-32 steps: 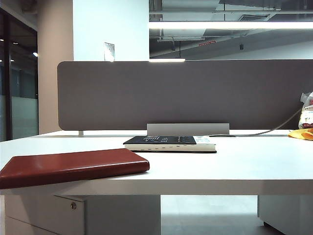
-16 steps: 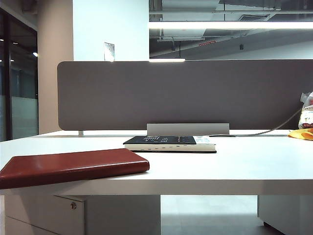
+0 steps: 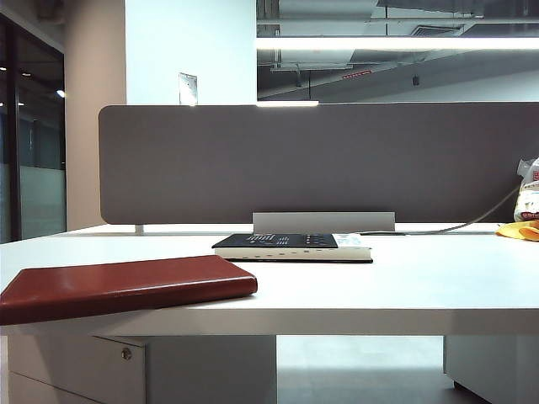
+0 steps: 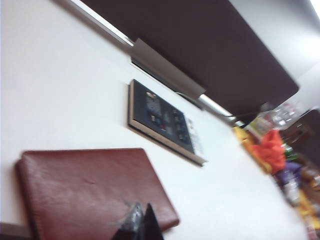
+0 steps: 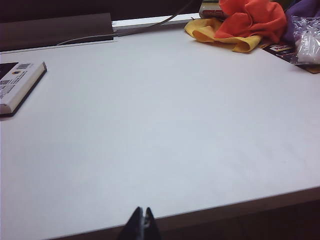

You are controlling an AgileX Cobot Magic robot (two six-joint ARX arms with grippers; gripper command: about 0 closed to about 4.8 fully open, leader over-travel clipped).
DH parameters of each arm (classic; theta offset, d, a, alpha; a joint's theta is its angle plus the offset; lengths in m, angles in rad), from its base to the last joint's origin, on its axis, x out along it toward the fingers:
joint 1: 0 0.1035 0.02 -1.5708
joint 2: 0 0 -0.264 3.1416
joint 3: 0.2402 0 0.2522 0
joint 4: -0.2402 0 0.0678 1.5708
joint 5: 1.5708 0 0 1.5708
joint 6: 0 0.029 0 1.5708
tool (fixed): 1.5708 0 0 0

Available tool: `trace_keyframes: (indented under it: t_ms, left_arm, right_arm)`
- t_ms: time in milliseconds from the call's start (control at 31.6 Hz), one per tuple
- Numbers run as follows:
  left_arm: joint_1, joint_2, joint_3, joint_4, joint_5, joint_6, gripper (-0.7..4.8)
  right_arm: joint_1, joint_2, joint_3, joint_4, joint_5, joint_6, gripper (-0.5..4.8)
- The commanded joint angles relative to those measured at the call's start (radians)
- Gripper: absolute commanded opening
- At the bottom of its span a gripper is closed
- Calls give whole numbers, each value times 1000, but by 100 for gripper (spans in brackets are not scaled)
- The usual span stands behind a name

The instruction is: Pick up the red book and place it on top of the black book.

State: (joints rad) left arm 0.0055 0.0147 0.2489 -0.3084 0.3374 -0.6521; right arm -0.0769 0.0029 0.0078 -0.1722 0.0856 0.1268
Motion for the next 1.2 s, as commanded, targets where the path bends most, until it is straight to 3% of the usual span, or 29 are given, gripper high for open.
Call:
trace_keyframes:
  t_ms: [32,127,253,380,633,886,1203]
  left_arm:
    - [-1,40,55,-66,-12,103,-6]
    - [-2,93,101,-80,-12,148,-6]
    - [-2,180,155,-87,-11,206,-6]
    - [-2,242,174,-85,-11,227,-6]
    - [-2,262,173,-87,-12,263,-6]
    - [-2,262,173,-88,-23,283,-6]
    - [-2,262,172,-134,-23,313,-6]
  right_arm:
    - [1,0,-3,8,-2,5,-1]
    - [1,0,-3,9,-33,31,-1]
    - [2,0,-3,10,-179,112,-2]
    - [2,0,-3,23,-285,116,-2]
    - [3,0,48,7,-490,243,-3]
    - [2,7,235,-68,-480,238,-4]
    - [2,166,457,-319,-505,207,-4]
